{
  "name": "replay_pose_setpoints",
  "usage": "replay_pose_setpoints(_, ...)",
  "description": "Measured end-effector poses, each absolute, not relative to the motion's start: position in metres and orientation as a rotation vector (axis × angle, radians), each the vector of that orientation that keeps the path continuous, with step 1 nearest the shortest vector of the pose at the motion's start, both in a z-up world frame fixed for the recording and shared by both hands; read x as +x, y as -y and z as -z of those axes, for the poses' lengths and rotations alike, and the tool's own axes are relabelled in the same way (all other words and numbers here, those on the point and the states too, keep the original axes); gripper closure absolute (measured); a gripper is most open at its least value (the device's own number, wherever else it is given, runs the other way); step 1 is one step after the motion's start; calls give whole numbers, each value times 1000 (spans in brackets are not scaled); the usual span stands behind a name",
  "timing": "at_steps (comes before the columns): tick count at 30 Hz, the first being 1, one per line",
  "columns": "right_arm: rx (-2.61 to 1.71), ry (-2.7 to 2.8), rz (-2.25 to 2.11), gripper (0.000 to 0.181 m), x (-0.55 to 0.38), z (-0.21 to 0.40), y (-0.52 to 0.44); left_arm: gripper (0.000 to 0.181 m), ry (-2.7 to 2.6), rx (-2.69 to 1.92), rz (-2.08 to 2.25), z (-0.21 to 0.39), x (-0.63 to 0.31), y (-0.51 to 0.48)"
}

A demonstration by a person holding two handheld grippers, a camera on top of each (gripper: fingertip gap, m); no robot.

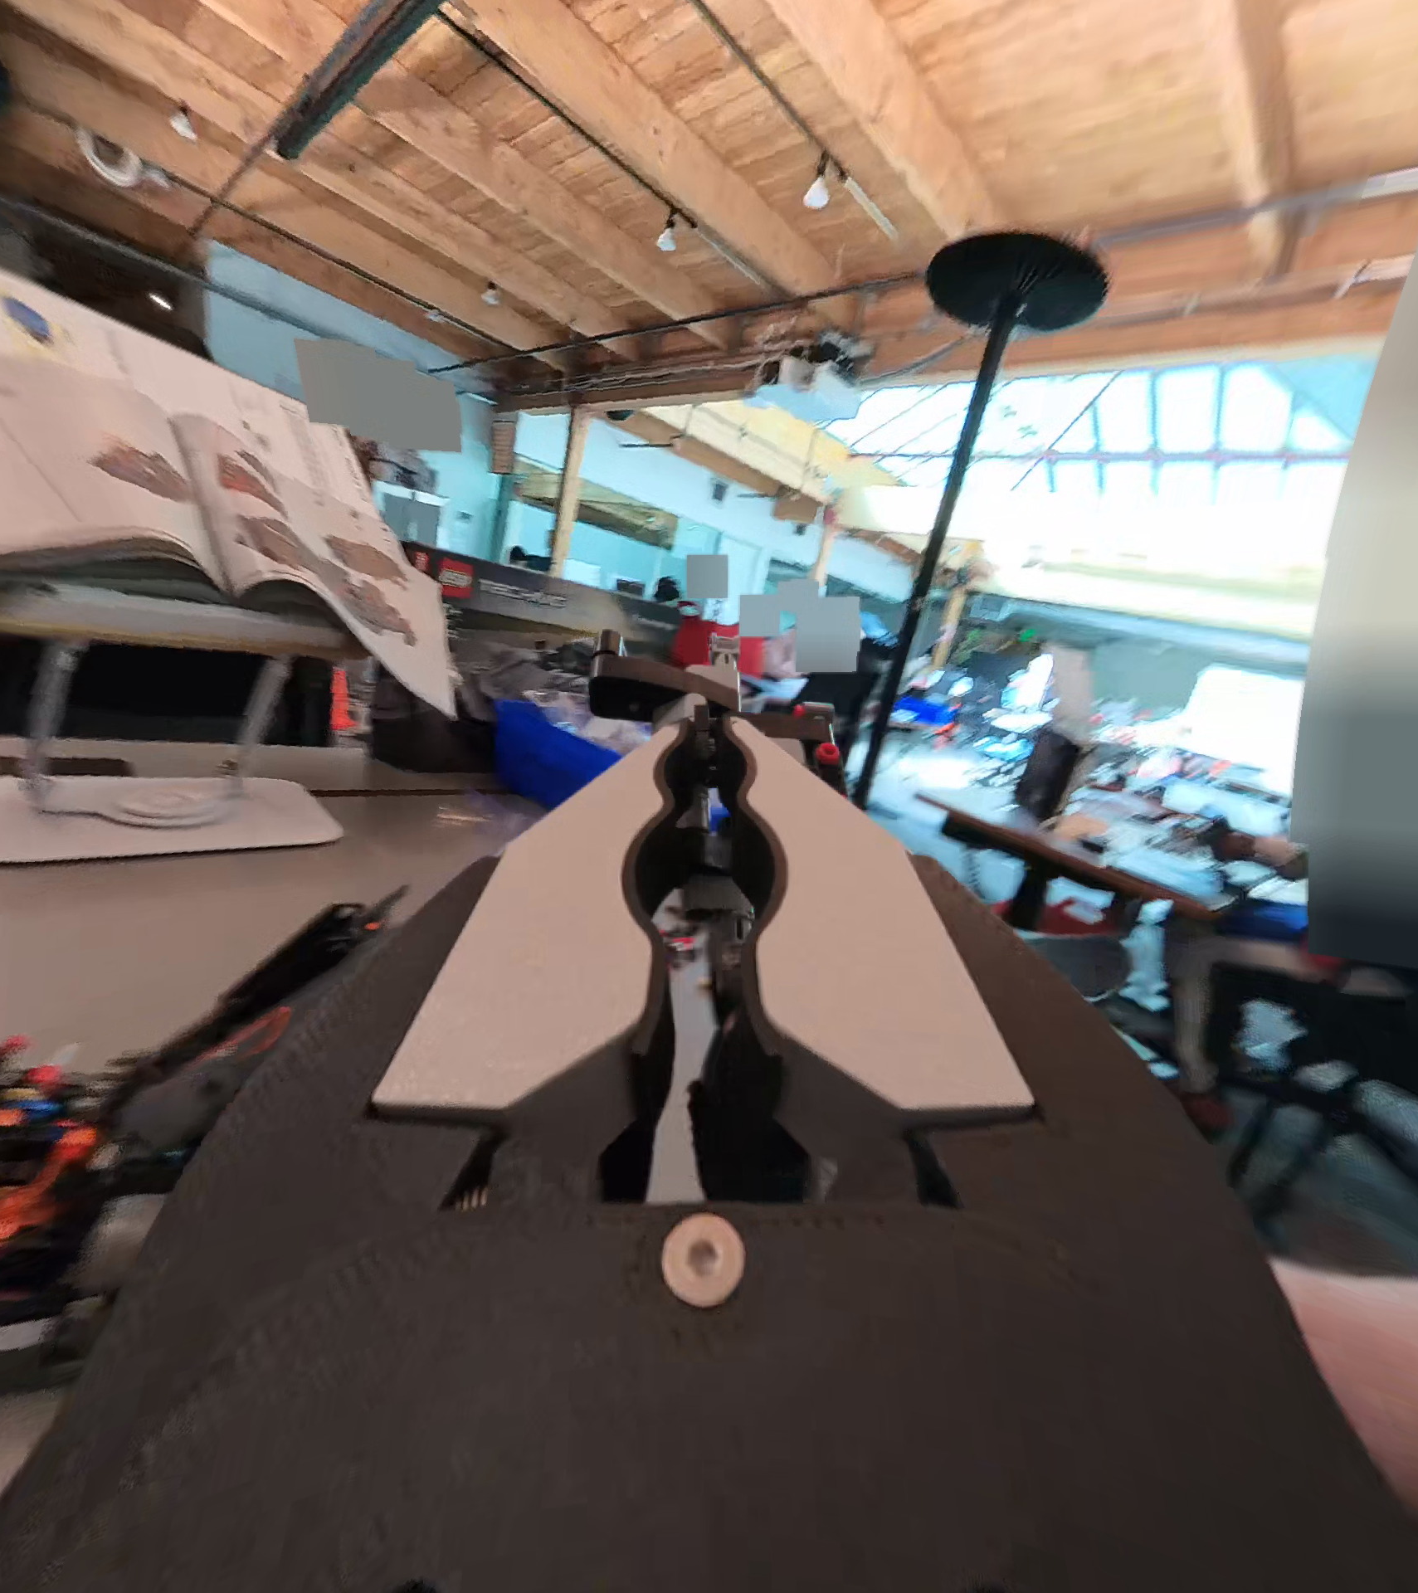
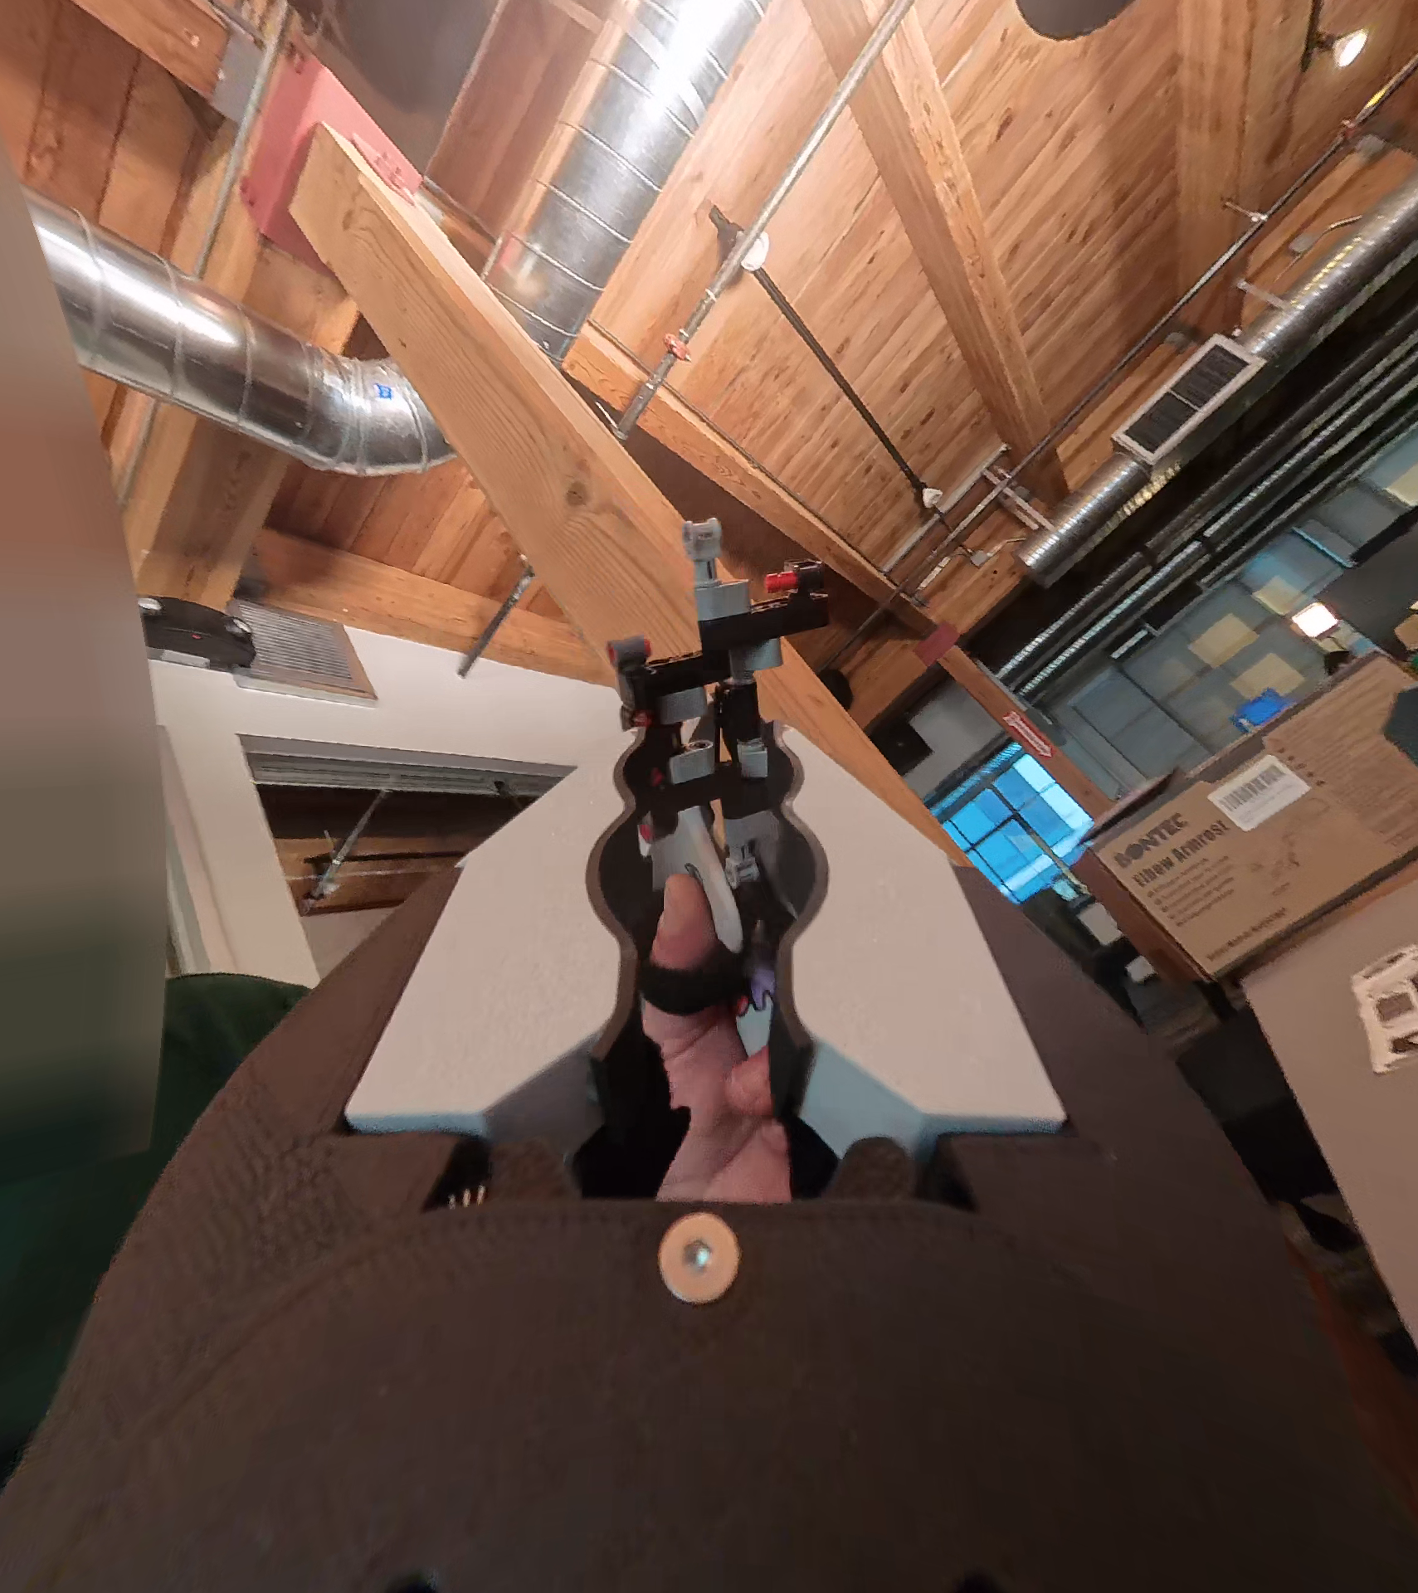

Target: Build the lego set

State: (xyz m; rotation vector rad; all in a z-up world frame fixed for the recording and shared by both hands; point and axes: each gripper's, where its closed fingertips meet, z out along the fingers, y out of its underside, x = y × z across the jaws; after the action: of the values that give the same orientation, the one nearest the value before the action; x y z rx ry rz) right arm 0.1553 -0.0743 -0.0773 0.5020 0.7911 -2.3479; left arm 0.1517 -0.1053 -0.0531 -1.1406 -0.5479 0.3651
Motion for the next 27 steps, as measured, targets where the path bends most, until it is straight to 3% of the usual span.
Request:
replay_pose_setpoints(7,638,-1000,2342,141,152,84,82,179,433,-1400,-861,64,149,99)
replay_pose_setpoints(10,666,-1034,2341,147,150,83,86,179,408,-1425,-888,70,150,91)
replay_pose_setpoints(12,672,-1042,2355,161,149,82,83,178,410,-1436,-885,75,149,89)
replay_pose_setpoints(27,739,-1044,2348,168,142,90,59,179,556,-1234,-139,87,140,69)
